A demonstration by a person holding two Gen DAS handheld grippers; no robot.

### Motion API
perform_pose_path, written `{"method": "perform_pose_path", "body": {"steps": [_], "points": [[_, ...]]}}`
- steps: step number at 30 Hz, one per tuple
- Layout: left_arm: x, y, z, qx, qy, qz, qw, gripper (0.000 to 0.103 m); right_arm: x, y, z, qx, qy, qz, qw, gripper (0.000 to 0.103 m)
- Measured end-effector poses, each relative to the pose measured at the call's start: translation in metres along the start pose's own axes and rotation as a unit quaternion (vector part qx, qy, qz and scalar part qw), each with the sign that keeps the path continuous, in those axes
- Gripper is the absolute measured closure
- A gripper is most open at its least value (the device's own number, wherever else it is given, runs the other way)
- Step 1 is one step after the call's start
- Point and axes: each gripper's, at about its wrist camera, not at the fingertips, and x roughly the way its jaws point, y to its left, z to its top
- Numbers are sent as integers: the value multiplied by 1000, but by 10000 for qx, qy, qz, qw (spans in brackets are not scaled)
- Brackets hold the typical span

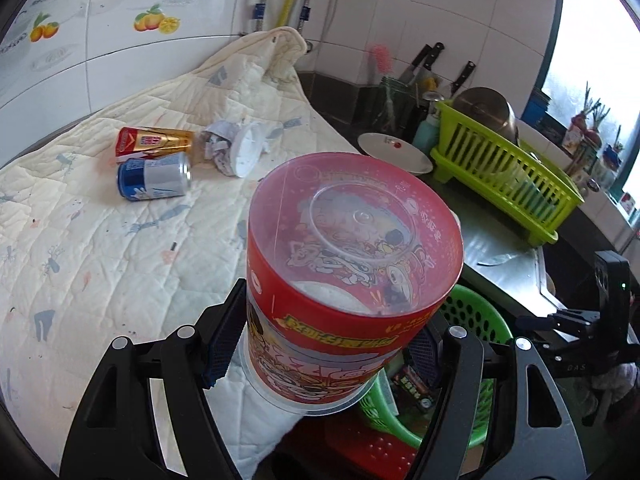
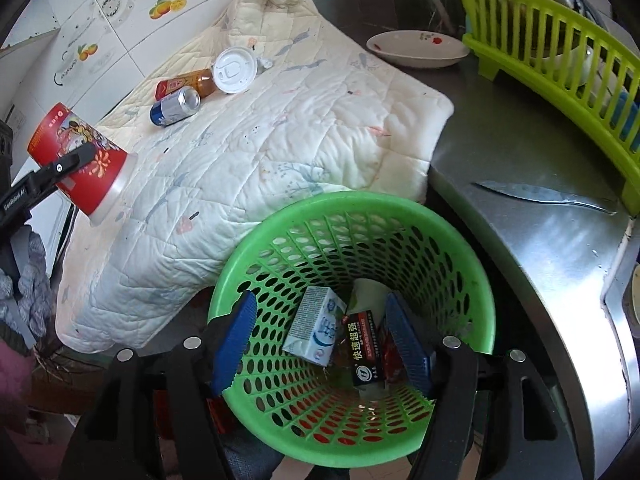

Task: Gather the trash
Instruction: 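Lower the red chip tube into the green basket and open the left tool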

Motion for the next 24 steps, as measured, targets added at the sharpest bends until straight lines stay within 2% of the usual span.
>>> {"method": "perform_pose_path", "body": {"steps": [9, 21, 24], "points": [[33, -65, -20, 431, 513, -490, 9966, 32, -39, -25, -10, 152, -413, -302, 9986, 35], [91, -138, -56, 1110, 1529, -772, 9789, 30, -66, -59, -31, 535, -579, -555, 9953, 34], [93, -148, -58, 1147, 1566, -788, 9778, 20, -69, -67, -35, 663, -594, -585, 9943, 34]]}}
